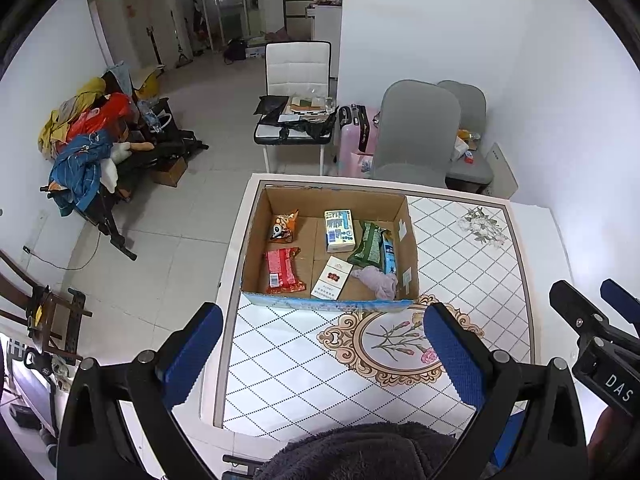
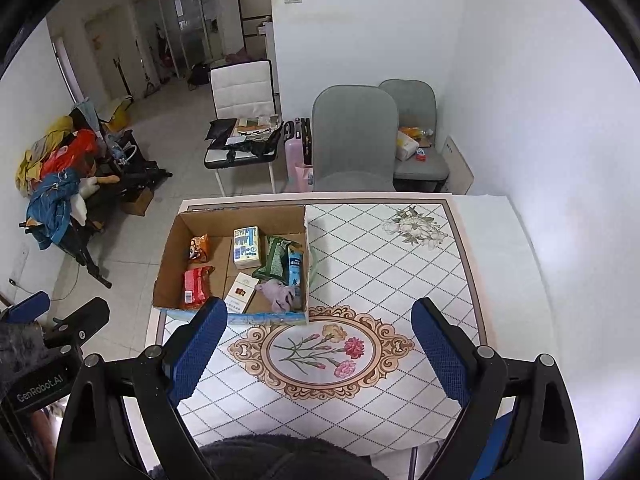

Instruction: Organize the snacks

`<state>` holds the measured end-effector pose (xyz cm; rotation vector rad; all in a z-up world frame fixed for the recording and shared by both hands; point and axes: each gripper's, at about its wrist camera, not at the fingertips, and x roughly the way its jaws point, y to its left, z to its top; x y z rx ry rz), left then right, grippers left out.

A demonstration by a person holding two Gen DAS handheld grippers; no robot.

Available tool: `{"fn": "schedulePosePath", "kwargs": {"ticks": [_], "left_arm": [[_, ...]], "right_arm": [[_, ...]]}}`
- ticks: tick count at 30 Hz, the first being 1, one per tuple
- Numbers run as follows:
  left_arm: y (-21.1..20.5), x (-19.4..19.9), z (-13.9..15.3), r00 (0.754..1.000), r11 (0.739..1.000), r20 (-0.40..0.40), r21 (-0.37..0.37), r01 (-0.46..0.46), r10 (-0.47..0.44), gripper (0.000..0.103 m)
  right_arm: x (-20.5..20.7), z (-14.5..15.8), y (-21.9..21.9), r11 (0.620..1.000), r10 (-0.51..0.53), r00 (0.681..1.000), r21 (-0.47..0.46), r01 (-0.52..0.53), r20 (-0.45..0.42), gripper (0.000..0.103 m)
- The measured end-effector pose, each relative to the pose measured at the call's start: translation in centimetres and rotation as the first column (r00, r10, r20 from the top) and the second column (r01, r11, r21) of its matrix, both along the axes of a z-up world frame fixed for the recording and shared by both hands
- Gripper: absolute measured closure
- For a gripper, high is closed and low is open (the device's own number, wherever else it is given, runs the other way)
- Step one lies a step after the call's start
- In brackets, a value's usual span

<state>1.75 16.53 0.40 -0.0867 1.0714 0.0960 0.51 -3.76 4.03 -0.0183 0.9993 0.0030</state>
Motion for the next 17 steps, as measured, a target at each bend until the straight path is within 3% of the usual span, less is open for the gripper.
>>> {"fn": "schedulePosePath", "kwargs": {"ticks": [17], "left_arm": [[-0.15,-0.16,-0.33,1.000,1.000,0.002,0.006,-0.002,0.002,0.000]], "right_arm": [[-0.40,0.09,0.00,1.000,0.000,1.000,0.003,0.000,0.002,0.008]]}}
